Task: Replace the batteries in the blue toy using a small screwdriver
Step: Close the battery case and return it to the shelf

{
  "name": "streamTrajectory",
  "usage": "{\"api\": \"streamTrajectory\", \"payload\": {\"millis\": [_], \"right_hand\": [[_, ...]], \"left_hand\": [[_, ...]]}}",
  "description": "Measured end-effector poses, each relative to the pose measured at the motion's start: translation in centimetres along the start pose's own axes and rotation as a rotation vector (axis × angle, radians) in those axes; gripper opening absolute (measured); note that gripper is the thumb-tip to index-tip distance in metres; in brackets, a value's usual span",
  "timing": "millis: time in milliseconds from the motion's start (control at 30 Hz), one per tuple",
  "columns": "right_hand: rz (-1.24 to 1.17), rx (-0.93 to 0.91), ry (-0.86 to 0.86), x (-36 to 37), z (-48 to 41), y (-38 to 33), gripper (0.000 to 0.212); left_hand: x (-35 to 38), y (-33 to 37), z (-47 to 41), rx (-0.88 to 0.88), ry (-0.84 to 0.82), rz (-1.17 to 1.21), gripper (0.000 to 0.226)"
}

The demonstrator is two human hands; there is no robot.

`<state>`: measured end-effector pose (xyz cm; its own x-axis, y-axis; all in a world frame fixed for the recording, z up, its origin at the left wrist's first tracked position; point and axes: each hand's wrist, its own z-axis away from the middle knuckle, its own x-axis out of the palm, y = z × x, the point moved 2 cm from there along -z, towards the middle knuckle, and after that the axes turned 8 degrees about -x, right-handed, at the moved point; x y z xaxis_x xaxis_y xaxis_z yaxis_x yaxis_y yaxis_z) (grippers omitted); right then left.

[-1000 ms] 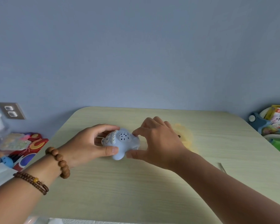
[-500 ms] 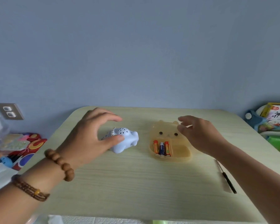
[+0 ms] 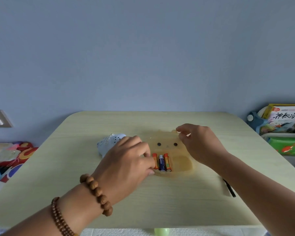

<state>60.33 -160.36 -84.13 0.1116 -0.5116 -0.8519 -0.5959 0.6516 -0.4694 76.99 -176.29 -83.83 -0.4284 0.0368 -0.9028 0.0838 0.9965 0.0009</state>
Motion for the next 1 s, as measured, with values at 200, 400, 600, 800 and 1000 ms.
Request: {"api": "streamTrajectory", "payload": {"millis": [200, 400, 600, 800, 1000], "right_hand": [[0.096, -0.055, 0.034, -0.8, 4.1, -0.9, 0.030], [0.090, -0.108, 0.096, -1.1, 5.8, -1.1, 0.026], [-0.079, -0.134, 0.181, -2.3, 6.2, -0.5, 0.020], [-0.256, -0.339, 0.169, -4.7, 9.7, -0.3, 0.031], [0.013, -0.704, 0.131, -4.6, 13.7, -0.5, 0.022]], "left_hand": [[-1.1, 1.8, 2.8, 0.078, 0.030, -0.008, 0.011], [-1.2, 2.4, 4.3, 0.026, 0.017, 0.084, 0.009], [-0.6, 2.3, 5.3, -0.113, -0.035, 0.294, 0.018], [-0.2, 2.3, 6.0, -0.215, -0.007, 0.459, 0.018], [0.0, 1.7, 6.6, -0.457, 0.030, 0.732, 0.062]]}}
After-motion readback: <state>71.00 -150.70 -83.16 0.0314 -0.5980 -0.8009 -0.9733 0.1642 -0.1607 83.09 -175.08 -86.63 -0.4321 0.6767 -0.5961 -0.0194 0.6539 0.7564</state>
